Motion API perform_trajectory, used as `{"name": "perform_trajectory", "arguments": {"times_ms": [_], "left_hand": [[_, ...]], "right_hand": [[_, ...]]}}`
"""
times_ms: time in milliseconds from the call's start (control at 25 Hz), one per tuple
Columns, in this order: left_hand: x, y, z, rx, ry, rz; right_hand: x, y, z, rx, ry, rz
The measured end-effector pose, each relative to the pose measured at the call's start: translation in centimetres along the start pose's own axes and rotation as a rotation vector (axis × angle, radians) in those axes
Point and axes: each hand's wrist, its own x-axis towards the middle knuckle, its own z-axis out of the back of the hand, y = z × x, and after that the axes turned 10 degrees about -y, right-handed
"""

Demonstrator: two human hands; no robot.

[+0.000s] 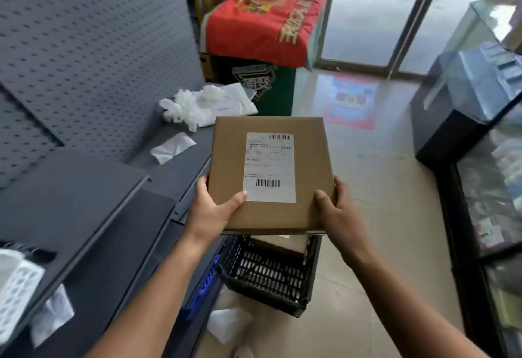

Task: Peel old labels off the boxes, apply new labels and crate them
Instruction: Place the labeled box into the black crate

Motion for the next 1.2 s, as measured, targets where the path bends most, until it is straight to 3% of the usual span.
{"name": "perform_trajectory", "arguments": {"times_ms": [480,800,1200], "left_hand": [[14.8,18.9,-13.7,0.297,0.318,0.256],[21.4,31.4,-21.8,0.456,0.319,0.379],[24.8,36.3,-27.4,0.589,0.391,0.419]], "right_hand": [[11.9,-19.1,-6.4,-0.161,0.048,-0.367],[19.9,-31.7,-12.4,-0.289,0.087,-0.546],[23.9,-38.6,-15.1,-0.378,0.005,-0.699]]}}
